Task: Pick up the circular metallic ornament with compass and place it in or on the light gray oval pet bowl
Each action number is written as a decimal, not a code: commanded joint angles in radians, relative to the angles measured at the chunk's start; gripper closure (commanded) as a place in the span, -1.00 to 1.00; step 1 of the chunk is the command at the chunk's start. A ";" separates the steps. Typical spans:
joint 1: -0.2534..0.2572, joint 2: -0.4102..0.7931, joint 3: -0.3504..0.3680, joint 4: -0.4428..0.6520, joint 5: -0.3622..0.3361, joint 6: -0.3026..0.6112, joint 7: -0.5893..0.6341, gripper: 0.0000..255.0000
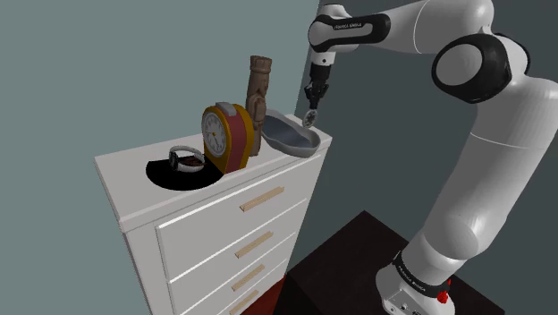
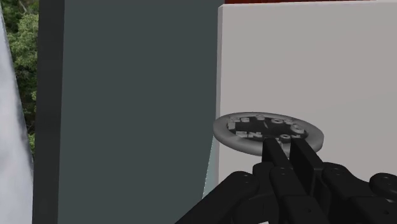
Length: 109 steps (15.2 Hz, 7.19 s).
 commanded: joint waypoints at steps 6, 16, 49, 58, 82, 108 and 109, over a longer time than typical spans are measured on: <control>-0.006 0.005 -0.003 0.100 0.000 -0.090 -0.006 1.00; -0.010 0.037 -0.002 0.280 0.002 -0.238 -0.015 1.00; 0.264 0.122 0.119 0.773 -0.019 -0.669 0.347 1.00; 0.256 -0.026 0.120 0.416 -0.010 -0.459 0.357 1.00; 0.225 -0.185 0.096 -0.137 -0.076 0.095 0.247 -1.00; 0.234 -0.408 0.237 -0.558 -0.083 0.155 1.572 -1.00; 0.233 -0.406 0.237 -0.570 -0.085 0.169 1.573 -1.00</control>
